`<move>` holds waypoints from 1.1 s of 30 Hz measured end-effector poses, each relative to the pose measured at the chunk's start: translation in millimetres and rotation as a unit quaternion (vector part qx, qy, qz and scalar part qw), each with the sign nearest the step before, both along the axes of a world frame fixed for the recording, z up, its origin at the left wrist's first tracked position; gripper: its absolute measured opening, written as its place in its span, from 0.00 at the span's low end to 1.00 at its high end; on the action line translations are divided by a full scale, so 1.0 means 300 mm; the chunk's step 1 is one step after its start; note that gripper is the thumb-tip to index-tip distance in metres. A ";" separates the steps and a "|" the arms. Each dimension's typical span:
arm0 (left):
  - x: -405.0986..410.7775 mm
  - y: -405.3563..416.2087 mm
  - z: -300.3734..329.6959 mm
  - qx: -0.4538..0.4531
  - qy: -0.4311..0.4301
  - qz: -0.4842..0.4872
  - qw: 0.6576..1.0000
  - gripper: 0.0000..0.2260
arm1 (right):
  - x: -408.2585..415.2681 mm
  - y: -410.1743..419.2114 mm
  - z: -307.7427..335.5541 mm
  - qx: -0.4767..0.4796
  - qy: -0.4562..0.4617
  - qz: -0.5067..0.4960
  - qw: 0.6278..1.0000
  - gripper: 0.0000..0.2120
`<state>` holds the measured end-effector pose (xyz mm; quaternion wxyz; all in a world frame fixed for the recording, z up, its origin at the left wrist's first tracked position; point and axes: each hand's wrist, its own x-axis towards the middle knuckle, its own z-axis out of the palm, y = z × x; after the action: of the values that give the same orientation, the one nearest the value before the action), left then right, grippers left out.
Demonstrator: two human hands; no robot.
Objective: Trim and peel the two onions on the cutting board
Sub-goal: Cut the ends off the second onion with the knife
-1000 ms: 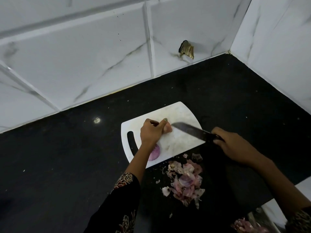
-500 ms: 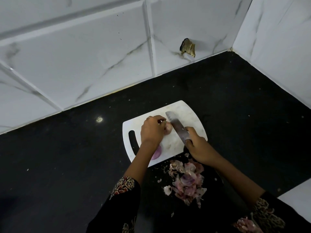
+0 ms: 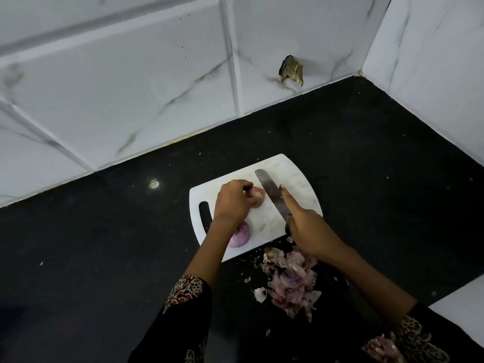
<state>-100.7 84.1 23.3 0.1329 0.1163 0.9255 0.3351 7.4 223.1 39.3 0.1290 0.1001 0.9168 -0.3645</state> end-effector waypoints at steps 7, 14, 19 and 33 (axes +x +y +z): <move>-0.006 0.002 -0.001 0.027 -0.019 0.015 0.999 0.17 | -0.005 -0.029 0.009 0.068 -0.010 0.015 0.998 0.37; 0.002 0.004 -0.017 0.072 -0.030 0.037 0.996 0.17 | -0.028 -0.038 0.002 0.073 0.001 0.021 0.997 0.40; 0.006 -0.001 -0.025 0.086 -0.029 0.054 0.994 0.17 | -0.016 -0.038 0.013 0.078 -0.013 0.033 0.996 0.37; 0.008 0.003 -0.023 0.069 -0.024 0.051 0.996 0.16 | -0.052 -0.059 0.040 0.167 -0.026 0.076 0.983 0.40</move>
<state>-98.2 85.2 16.5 0.1292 0.0702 0.9016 0.4069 -8.1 205.3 51.3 0.1615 0.0601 0.9660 -0.1925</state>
